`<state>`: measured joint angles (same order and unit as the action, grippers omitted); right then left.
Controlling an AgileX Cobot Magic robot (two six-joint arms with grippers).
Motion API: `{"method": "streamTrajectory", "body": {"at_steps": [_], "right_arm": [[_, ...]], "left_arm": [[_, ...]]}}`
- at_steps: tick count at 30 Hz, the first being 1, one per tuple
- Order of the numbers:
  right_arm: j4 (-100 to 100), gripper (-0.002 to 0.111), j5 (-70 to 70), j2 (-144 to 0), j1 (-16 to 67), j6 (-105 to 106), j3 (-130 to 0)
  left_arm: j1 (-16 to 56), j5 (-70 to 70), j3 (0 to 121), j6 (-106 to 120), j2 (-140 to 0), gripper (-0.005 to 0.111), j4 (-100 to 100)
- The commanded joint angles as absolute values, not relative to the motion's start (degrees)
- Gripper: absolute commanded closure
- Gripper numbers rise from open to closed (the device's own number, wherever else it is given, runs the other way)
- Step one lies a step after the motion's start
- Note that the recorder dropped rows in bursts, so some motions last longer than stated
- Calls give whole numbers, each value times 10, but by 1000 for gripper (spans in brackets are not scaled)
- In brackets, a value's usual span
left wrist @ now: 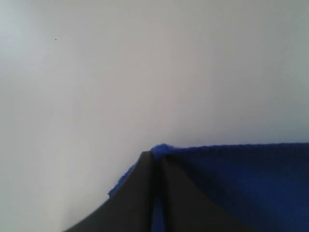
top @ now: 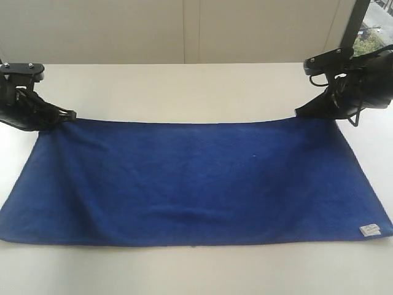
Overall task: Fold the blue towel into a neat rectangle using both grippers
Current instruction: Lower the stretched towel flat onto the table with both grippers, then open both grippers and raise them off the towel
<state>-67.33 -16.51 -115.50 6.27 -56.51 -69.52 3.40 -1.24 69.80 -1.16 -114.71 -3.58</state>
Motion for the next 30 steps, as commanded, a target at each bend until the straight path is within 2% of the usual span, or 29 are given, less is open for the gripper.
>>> {"method": "streamTrajectory", "body": {"at_steps": [1,5,11,14,16,18,19,23,24,27,30], "right_arm": [[-679,77,-168,-1156,56,-568,-699],[-679,68,-216,-1156,56,-568,-701],[-663,68,-303,-1139,56,-573,-702],[-624,71,-305,-1116,56,-568,-702],[-578,80,-297,-1097,56,-522,-702],[-482,95,-276,-1081,56,-415,-702],[-410,105,-275,-1071,56,-343,-702],[-271,108,-316,-1061,56,-205,-720],[-249,108,-321,-1063,56,-174,-726],[-120,108,-346,-1098,36,-65,-775],[-94,108,-376,-1149,18,-47,-820]], "left_arm": [[33,-3,701,-14,-1146,73,-42],[33,-3,701,-14,-1146,58,-42],[28,21,708,0,-1120,54,-42],[24,47,708,15,-1087,54,-42],[24,73,708,22,-1065,55,-42],[24,109,708,25,-1044,60,-42],[25,135,708,25,-1034,68,-42],[27,188,708,25,-1032,102,-49],[29,192,708,30,-1034,107,-57],[48,198,722,81,-1061,107,-106],[48,218,763,93,-1112,107,-126]]}}
